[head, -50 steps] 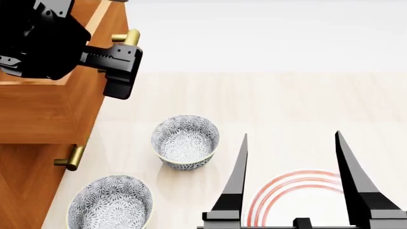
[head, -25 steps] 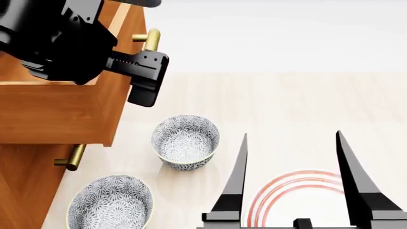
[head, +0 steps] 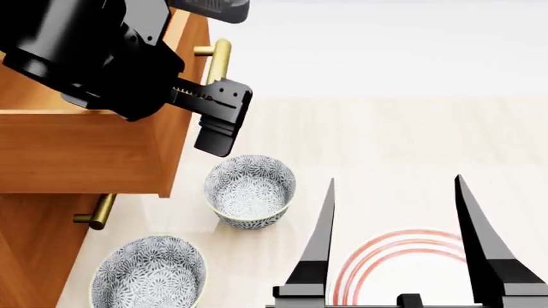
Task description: Open the top drawer of the cabinet.
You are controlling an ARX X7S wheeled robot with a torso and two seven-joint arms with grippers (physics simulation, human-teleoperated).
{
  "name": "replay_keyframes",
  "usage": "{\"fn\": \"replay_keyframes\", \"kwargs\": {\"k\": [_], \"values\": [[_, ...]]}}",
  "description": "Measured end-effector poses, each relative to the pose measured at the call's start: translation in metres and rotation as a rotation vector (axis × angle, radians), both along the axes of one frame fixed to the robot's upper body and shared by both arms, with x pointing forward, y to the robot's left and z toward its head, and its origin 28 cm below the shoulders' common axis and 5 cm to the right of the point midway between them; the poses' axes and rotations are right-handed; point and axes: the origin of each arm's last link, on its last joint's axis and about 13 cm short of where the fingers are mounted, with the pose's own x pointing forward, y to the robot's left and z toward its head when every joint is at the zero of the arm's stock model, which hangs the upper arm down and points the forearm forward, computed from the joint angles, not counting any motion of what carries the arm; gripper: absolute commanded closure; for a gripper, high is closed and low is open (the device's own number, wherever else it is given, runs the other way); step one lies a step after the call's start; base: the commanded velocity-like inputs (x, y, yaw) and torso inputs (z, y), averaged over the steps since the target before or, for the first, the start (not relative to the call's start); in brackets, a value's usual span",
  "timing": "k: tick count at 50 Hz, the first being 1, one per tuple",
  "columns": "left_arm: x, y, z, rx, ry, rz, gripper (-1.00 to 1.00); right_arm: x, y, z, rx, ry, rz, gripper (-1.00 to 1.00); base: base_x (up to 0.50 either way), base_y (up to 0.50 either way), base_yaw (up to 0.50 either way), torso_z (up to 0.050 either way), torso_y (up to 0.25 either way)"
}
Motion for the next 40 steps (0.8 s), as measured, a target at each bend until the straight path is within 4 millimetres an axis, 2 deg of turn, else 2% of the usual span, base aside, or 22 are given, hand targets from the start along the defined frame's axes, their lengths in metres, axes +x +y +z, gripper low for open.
{"fn": "replay_keyframes", "kwargs": {"k": [40], "values": [[-0.019,-0.027,0.0,0.029,-0.062,-0.071,-1.0,0.0,0.0,0.0,-0.001,-0.001,-0.003,-1.0,0.0,0.0,0.0,0.0,0.002]]}}
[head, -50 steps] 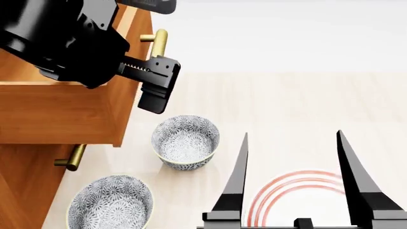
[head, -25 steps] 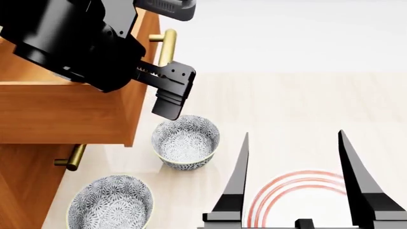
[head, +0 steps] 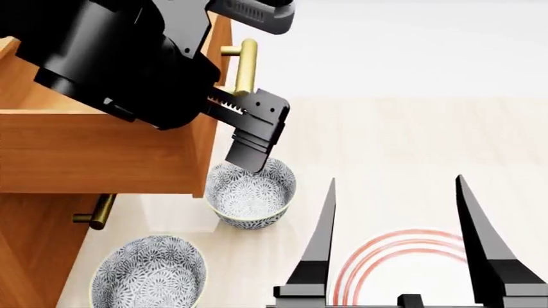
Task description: Open the top drawer of the cabinet.
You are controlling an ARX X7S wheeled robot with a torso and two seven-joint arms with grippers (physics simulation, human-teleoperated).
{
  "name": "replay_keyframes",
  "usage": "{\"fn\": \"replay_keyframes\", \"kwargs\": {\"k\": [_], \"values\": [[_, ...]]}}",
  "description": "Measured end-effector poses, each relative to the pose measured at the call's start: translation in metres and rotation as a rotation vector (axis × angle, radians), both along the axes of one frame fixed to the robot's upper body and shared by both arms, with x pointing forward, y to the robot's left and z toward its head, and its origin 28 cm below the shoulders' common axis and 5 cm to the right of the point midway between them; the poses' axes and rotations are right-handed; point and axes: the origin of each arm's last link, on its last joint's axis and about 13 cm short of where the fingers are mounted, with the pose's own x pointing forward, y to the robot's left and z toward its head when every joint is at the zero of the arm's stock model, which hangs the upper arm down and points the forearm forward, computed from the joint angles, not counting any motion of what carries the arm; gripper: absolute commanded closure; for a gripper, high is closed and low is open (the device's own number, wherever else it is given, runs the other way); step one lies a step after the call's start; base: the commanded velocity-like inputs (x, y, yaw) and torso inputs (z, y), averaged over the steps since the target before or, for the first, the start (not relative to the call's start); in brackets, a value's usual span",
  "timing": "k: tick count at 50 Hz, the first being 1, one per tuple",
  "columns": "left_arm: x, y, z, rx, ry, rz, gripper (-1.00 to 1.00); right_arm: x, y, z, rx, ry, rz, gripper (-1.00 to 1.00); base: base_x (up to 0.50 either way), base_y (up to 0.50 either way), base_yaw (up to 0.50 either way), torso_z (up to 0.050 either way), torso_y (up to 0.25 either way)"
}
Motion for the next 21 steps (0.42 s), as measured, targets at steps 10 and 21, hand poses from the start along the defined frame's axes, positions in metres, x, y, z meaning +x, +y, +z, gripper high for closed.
{"fn": "replay_keyframes", "kwargs": {"k": [10,21], "values": [[-0.0045,-0.0043,-0.0012,0.018,-0.019,-0.017,-1.0,0.0003,0.0001,-0.0002,0.0,0.001,0.0,-1.0,0.0,0.0,0.0,0.0,0.004],[-0.0076,-0.0067,-0.0017,0.029,-0.031,-0.029,-1.0,0.0001,0.0001,0.0003,-0.001,0.0,0.0,-1.0,0.0,0.0,0.0,0.0,0.004]]}}
